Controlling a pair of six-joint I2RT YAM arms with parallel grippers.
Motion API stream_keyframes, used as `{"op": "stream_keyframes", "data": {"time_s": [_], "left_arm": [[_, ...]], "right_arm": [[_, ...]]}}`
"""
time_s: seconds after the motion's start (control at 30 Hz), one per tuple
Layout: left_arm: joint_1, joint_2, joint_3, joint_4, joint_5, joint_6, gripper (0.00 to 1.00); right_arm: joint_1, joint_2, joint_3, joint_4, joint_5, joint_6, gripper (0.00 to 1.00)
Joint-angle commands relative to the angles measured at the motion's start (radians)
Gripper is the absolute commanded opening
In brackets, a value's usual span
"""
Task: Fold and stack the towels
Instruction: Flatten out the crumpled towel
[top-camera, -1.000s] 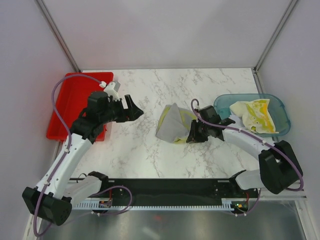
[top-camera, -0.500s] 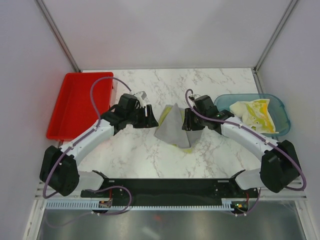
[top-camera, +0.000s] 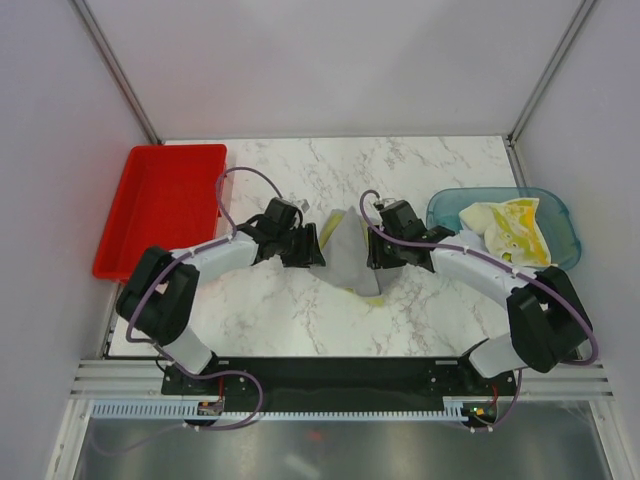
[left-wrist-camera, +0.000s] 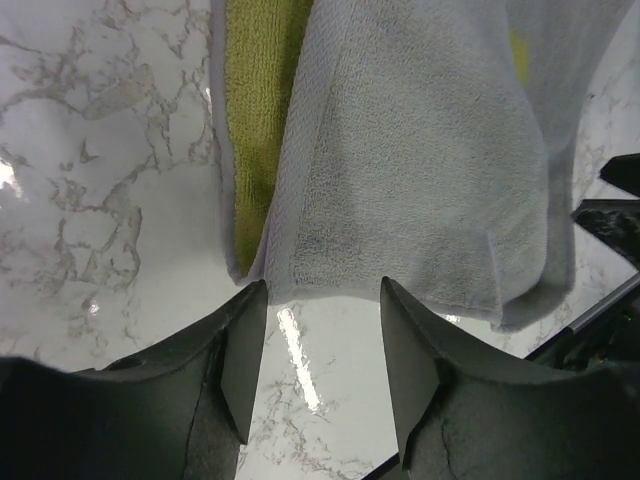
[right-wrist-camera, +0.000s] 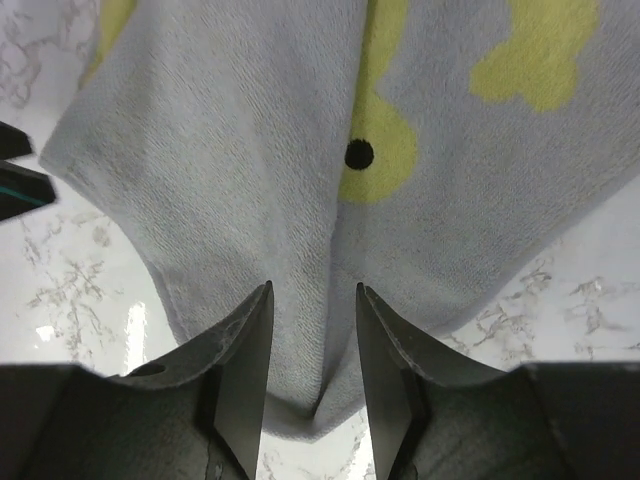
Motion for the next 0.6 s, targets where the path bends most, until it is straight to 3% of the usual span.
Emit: {"op": "stream_keyframes", "data": {"time_s": [0.0, 0.2, 0.33, 0.37, 0.57], "left_arm": [[-0.030, 0.055, 0.038, 0.068, 0.025, -0.046, 0.56], [-0.055, 0.061, 0.035, 0.071, -0.035, -0.041, 0.40], [-0.055, 0.071, 0.038, 0.063, -0.049, -0.034, 0.16], [-0.055, 0.070, 0.039, 0.063, -0.044, -0.031, 0.02], [-0.055, 0.030, 0.024, 0.052, -0.021, -0.018, 0.02]], "right_arm": [[0.003, 0.028, 0.102, 0.037, 0.048, -0.009, 0.46], [0.002, 0.110, 0.197, 0.033, 0.103, -0.034, 0.46], [-0.014, 0.205, 0.323, 0.032, 0.144, 0.005, 0.48], [-0.018, 0.223, 0.343, 0.032, 0.153, 0.015, 0.48], [-0.058, 0.372, 0.509, 0.026, 0.157, 0.080, 0.52]]}}
